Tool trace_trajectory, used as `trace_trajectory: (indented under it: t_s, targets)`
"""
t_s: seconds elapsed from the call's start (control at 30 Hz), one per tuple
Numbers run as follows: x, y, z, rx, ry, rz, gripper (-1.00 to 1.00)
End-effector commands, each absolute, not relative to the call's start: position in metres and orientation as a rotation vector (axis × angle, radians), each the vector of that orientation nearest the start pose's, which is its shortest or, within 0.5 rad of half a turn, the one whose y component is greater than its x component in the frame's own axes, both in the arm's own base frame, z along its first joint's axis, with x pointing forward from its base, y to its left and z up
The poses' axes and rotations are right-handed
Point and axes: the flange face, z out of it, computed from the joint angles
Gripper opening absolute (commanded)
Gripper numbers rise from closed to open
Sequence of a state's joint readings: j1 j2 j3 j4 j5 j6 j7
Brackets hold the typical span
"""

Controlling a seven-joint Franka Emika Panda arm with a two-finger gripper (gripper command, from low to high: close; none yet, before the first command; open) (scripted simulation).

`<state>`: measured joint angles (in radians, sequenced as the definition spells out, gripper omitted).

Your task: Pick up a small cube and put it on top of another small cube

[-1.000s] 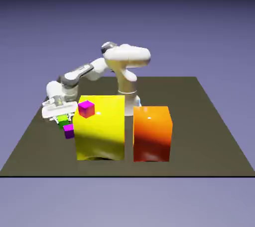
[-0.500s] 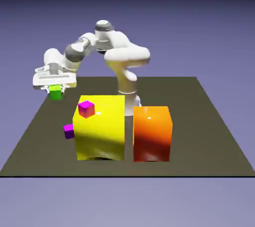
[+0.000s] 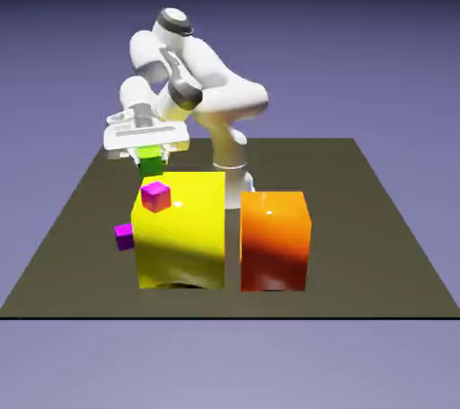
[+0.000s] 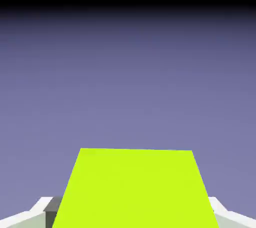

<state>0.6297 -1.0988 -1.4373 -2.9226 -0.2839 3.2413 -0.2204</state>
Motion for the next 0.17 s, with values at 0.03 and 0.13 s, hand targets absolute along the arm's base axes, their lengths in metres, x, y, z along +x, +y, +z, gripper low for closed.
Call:
trace_trajectory:
  t_s: [0.03, 0.13]
  targets:
    - [0.329, -0.2003, 0.3374, -2.148, 0.54, -1.282, -1.0]
    - [0.3239, -0.2024, 0.3424, -2.144, 0.54, -1.281, 1.0]
